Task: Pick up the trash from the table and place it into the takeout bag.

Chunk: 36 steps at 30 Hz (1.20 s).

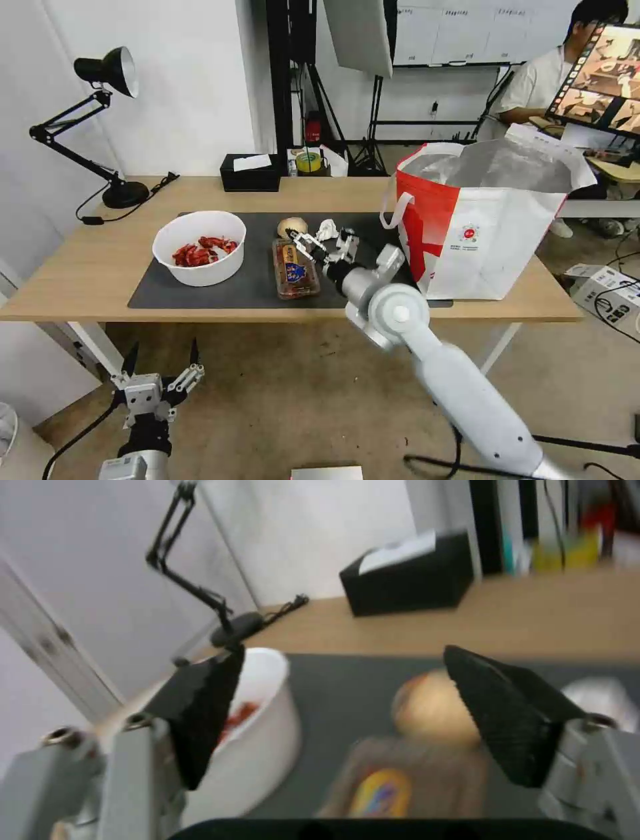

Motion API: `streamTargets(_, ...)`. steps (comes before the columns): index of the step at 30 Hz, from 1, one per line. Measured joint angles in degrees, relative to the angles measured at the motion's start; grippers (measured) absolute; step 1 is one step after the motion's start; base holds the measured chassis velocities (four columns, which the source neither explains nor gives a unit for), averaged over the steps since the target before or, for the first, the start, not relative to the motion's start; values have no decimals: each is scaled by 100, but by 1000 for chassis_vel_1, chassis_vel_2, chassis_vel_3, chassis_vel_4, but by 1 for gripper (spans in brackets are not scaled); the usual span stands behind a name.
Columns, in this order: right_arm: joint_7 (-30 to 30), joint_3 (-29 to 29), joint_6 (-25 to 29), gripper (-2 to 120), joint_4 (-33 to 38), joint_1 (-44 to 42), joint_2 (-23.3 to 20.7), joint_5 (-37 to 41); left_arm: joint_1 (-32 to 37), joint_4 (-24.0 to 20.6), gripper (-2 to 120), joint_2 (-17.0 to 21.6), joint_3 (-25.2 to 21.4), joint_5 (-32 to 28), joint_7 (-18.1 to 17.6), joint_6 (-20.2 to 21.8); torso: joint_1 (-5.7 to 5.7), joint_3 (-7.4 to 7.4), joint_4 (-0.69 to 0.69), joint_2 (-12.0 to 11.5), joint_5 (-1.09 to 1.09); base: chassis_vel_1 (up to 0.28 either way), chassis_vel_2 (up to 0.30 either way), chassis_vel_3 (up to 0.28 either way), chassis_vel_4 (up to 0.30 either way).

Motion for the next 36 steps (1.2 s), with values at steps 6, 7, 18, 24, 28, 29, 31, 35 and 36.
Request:
streamTargets(6, -1511, -499, -191, 51, -1197, 1020, -42, -1038, -175, 54, 100, 320, -20, -275, 23, 119, 0, 0, -1, 0, 0, 0, 0, 0, 0)
streamTargets(7, -1750, -597, -223, 47, -1420, 1171, -1, -1101, -200, 65, 100, 365, -18, -310, 26, 130, 0, 0, -1, 0, -1, 0, 0, 0, 0)
streamTargets(18, -3410, -1109, -225, 8, -3229, 2072, 516, -1251, -283, 154, 100, 546, 11, -397, 38, 148, 0, 0, 1, 0, -2, 0, 0, 0, 0)
streamTargets(24, -3946, -1096, -228, 0, -3537, 2077, 593, -1369, -332, 168, 100, 762, 14, -455, 40, 148, 0, 0, 0, 0, -1, 0, 0, 0, 0)
streamTargets(28, -4113, -1109, -204, 0, -3678, 2027, 599, -1416, -348, 180, 100, 877, 46, -476, 41, 148, 0, -1, 0, 0, -1, 0, 0, 0, 0)
streamTargets(29, -4113, -1109, -204, 0, -3678, 2027, 599, -1416, -348, 180, 100, 877, 46, -476, 41, 148, 0, -1, 0, 0, -1, 0, 0, 0, 0)
streamTargets(31, -4126, -1127, -199, 0, -3756, 2029, 637, -1415, -362, 189, 100, 858, 103, -467, 45, 148, 0, 0, 0, 0, 0, 0, 0, 0, 0)
streamTargets(35, -4127, -1144, -198, 0, -3806, 2035, 673, -1408, -379, 202, 100, 837, 155, -457, 53, 148, 0, 0, 0, 0, -1, 0, 0, 0, 0)
streamTargets(36, -4118, -1154, -198, 0, -3825, 2035, 684, -1401, -384, 206, 100, 840, 170, -456, 54, 148, 0, -1, 0, 0, -1, 0, 0, 0, 0)
